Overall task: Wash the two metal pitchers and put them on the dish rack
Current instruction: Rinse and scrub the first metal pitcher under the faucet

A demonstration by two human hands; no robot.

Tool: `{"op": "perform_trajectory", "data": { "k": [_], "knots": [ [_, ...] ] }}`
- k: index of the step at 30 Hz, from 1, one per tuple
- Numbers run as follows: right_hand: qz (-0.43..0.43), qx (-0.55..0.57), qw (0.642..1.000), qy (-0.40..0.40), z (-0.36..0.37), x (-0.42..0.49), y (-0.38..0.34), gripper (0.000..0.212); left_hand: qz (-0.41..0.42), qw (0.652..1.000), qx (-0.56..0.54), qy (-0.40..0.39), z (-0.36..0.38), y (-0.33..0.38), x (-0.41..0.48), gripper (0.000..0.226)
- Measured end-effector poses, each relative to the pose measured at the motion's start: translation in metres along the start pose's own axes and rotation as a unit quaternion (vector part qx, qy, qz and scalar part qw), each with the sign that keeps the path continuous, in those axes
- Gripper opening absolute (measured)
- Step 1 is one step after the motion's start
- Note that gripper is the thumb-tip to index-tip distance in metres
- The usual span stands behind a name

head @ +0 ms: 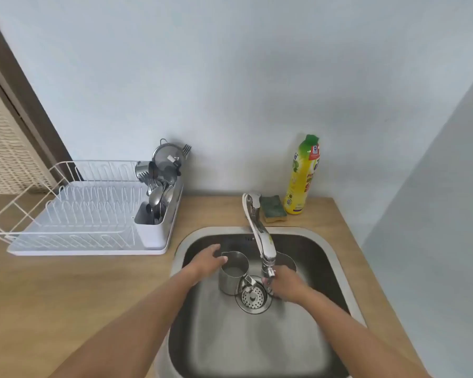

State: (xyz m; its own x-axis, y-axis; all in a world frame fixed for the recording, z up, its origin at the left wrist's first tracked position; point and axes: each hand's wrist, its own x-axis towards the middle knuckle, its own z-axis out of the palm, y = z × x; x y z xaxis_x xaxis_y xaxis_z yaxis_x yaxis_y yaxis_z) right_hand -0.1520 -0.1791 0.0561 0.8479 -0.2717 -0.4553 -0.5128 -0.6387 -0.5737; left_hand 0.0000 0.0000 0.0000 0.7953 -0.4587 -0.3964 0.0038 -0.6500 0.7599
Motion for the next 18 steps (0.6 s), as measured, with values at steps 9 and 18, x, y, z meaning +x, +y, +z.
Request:
{"op": "perform_trajectory", "data": {
  "k": [9,18],
  "knots": [
    [0.072,0.186,0.98,-0.005,0.055,0.029,0.002,0.032,-0.075,0.993,-0.093,0.019,0.021,-0.013,0.004,0.068],
    [0.104,0.29,0.951,0.004,0.067,0.036,-0.006,0.042,-0.078,0.981,-0.174,0.018,0.037,-0.011,0.0,0.05]
  ]
}}
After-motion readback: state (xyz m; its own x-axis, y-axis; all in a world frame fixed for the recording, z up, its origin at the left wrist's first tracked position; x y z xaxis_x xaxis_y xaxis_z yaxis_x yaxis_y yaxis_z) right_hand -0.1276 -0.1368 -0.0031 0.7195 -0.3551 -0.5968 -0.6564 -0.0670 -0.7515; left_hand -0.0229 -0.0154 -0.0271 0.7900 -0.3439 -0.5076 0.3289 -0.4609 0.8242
